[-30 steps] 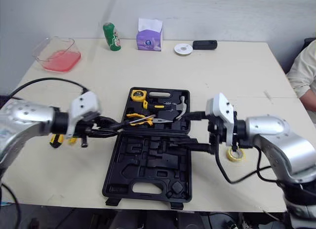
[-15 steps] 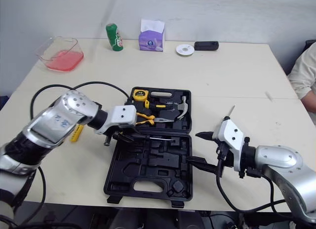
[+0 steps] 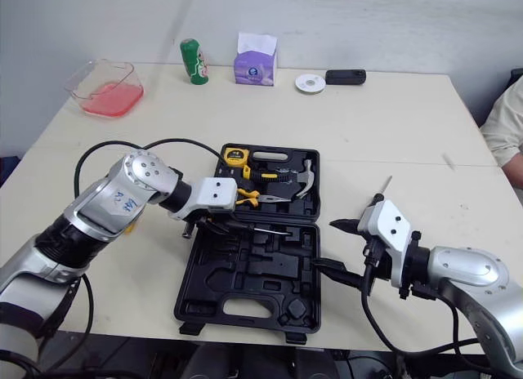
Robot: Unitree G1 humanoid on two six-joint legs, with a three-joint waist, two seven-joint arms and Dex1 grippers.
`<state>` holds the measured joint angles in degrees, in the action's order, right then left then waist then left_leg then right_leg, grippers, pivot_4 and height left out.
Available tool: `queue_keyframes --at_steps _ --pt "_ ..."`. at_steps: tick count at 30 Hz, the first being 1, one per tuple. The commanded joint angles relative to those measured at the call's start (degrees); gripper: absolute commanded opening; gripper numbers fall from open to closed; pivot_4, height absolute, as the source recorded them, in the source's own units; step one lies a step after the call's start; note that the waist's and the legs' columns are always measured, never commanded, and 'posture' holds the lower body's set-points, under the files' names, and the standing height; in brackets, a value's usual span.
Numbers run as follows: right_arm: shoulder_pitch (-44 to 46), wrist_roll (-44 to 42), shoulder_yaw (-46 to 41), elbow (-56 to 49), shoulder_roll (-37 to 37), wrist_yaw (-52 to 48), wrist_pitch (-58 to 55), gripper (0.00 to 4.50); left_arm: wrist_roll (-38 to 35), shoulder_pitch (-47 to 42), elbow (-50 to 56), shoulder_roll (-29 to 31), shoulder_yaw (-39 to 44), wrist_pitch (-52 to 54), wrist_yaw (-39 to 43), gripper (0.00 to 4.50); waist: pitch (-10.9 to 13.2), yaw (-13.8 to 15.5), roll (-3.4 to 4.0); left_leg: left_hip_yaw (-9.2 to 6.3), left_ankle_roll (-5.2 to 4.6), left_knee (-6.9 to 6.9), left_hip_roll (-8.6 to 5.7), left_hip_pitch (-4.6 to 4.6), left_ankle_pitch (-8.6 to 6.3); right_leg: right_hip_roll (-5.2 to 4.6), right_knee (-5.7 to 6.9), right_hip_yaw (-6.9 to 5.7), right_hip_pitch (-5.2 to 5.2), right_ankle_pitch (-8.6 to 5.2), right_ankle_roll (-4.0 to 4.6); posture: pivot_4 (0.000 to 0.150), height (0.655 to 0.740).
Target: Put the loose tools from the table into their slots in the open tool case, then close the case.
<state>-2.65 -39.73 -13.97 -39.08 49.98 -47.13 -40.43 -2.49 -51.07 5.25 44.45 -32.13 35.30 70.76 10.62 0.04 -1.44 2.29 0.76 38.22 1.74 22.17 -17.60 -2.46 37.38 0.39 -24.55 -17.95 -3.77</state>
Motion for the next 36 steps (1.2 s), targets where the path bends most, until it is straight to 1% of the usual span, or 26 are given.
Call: queue_keyframes --at_steps 1,3,5,6,8,9,10,11,15,18,19,25,26,29,30,32,33,34,35,36 --pt "0.0 -1.3 -1.6 -2.4 0.5 0.3 0.1 4.5 1.2 0.3 -1.0 0.0 2.4 -3.3 -0.4 2.52 0.0 0.0 0.0 0.0 0.0 0.02 -0.01 0.0 0.0 0.0 0.02 0.0 0.0 0.0 0.0 0.15 0.7244" --pt "-0.2 -1.7 -1.8 -2.7 0.5 0.3 -0.1 4.5 1.0 1.2 -1.7 1.0 4.7 -4.7 -0.8 3.4 0.0 -0.1 0.0 0.0 0.0 0.05 0.0 0.0 0.0 0.0 0.04 0.0 0.0 0.0 0.0 0.15 0.7244" --pt "-0.9 -2.0 -2.1 -2.9 0.6 0.2 0.0 4.5 -3.9 2.9 -1.2 1.2 9.1 -4.1 1.4 4.34 0.0 -0.2 0.0 0.0 0.0 0.04 0.03 -0.02 0.0 -0.06 0.05 0.04 0.0 0.0 0.0 0.15 0.7244" --pt "-1.1 -2.0 -2.1 -2.9 0.5 0.2 0.1 4.5 -6.5 4.1 -1.2 0.4 11.7 -6.0 2.1 4.43 0.0 -0.2 0.0 -0.02 0.0 0.04 0.03 -0.04 0.0 -0.06 0.09 0.06 -0.01 -0.01 0.02 0.15 0.7244" --pt "-1.3 -1.9 -1.7 -2.8 0.4 0.3 0.4 4.5 -9.8 6.7 -2.5 -1.8 16.0 -9.5 1.3 4.43 0.0 -0.1 0.0 -0.05 0.0 0.04 0.05 -0.06 0.0 -0.07 0.12 0.03 -0.01 -0.02 0.04 0.15 0.7244" --pt "-1.2 -1.9 -1.4 -2.6 0.2 0.4 0.5 4.5 -10.9 8.1 -3.9 -3.3 18.2 -10.5 -0.4 4.21 0.0 -0.1 0.01 -0.07 0.0 0.06 0.04 -0.06 0.0 -0.08 0.12 0.0 0.0 -0.02 0.04 0.15 0.7244" --pt "-1.1 -1.9 -1.3 -2.5 0.2 0.4 0.6 4.5 -11.3 8.9 -4.8 -4.3 19.6 -10.8 -1.5 3.85 0.0 0.0 0.01 -0.06 0.0 0.08 0.02 -0.08 0.0 -0.11 0.14 0.01 0.02 -0.02 0.04 0.15 0.7244" --pt "-0.6 -1.9 -0.9 -2.2 0.0 0.5 0.6 4.5 -12.0 10.4 -6.7 -5.7 21.1 -13.8 -1.6 3.47 0.0 0.0 0.01 -0.06 0.0 0.12 0.0 -0.09 0.0 -0.13 0.15 0.01 0.04 -0.02 0.04 0.15 0.7244" --pt "0.8 -2.3 -0.4 -1.6 0.0 0.4 0.4 4.5 -13.0 13.9 -11.0 -8.2 22.7 -20.2 0.2 1.58 0.0 0.0 0.0 -0.08 0.0 0.19 0.01 -0.06 0.0 -0.11 0.18 -0.02 0.03 -0.01 0.02 0.15 0.7244" --pt "2.6 -2.4 0.3 -0.8 0.6 -0.4 0.3 4.5 -10.6 16.0 -16.4 -10.4 21.4 -25.4 -0.9 0.15 0.0 -0.1 0.0 -0.05 0.0 0.19 0.0 -0.09 0.0 -0.11 0.22 0.01 0.03 -0.01 0.02 0.15 0.7244" --pt "2.9 -2.4 0.4 -0.6 0.6 -0.6 0.2 4.5 -9.8 16.3 -17.2 -10.9 20.9 -26.9 -1.1 0.03 0.0 -0.1 0.0 -0.04 0.0 0.19 0.0 -0.1 0.0 -0.12 0.23 0.01 0.03 -0.01 0.02 0.15 0.7244" --pt "3.9 -2.0 1.4 -0.4 0.8 -0.8 0.0 4.5 -7.5 16.8 -18.6 -11.4 18.8 -26.3 -0.2 0.03 0.0 0.0 -0.01 -0.05 -0.01 0.2 0.0 -0.09 -0.01 -0.13 0.24 0.0 0.03 -0.01 0.02 0.15 0.7244" --pt "3.9 -1.9 1.5 -0.4 0.8 -0.7 0.0 4.5 -6.0 17.3 -18.9 -10.7 17.4 -26.1 0.4 0.03 0.0 0.0 -0.01 -0.05 -0.01 0.2 0.0 -0.09 -0.01 -0.13 0.25 0.0 0.04 -0.01 0.02 0.15 0.7244" --pt "3.9 -2.0 1.5 -0.7 0.8 -0.6 0.0 4.5 2.6 18.8 -21.6 -7.8 11.5 -26.9 -0.8 0.03 -0.2 0.0 -0.01 -0.05 -0.01 0.18 0.0 -0.17 -0.01 -0.12 0.24 0.0 0.1 -0.01 0.02 0.15 0.7244" --pt "3.8 -2.0 1.4 -0.8 0.9 -0.6 0.0 4.5 3.9 19.0 -22.1 -7.3 10.2 -26.4 -0.7 0.03 -0.2 -0.1 -0.01 -0.04 -0.03 0.13 -0.01 -0.32 -0.02 -0.13 0.22 0.02 0.24 -0.01 0.02 0.15 0.7244" --pt "3.6 -2.2 1.1 -0.9 0.9 -0.5 -0.1 4.5 6.8 19.2 -22.7 -6.7 8.0 -24.4 -2.2 0.03 -0.6 -0.3 0.26 -0.02 -0.11 -0.21 0.01 -1.23 -0.07 -0.12 -0.15 0.01 1.19 -0.03 0.05 0.15 0.7244" --pt "3.5 -2.2 1.0 -0.9 0.9 -0.4 -0.1 4.5 7.1 19.1 -22.7 -6.9 7.8 -24.0 -3.0 0.03 -0.8 -0.3 0.26 -0.02 -0.18 -0.44 0.08 -1.92 -0.21 -0.1 -0.5 -0.04 2.12 -0.07 0.08 0.15 0.7244" --pt "3.3 -2.3 0.8 -1.0 0.9 -0.4 -0.2 4.5 7.3 19.1 -22.4 -7.1 7.5 -23.5 -3.4 0.03 -1.0 -0.4 0.31 -0.01 -0.13 -0.61 0.09 -2.13 -0.34 -0.11 -0.61 -0.04 2.38 -0.14 0.1 0.15 0.7244" --pt "3.1 -2.2 0.8 -1.1 0.9 -0.3 -0.1 4.5 7.1 19.1 -22.1 -7.2 7.5 -23.3 -3.5 0.03 -1.3 -0.4 0.18 0.02 -0.11 -0.92 0.08 -2.81 -0.38 -0.13 -0.83 -0.02 2.95 -0.19 0.09 0.15 0.7244" --pt "2.9 -2.2 0.7 -1.1 0.9 -0.3 -0.1 4.5 6.8 19.2 -21.6 -7.3 7.5 -23.2 -3.5 0.03 -1.7 -0.4 0.29 0.02 -0.07 -1.12 0.09 -3.11 -0.41 -0.13 -1.01 -0.01 3.22 -0.32 0.11 0.15 0.7244"
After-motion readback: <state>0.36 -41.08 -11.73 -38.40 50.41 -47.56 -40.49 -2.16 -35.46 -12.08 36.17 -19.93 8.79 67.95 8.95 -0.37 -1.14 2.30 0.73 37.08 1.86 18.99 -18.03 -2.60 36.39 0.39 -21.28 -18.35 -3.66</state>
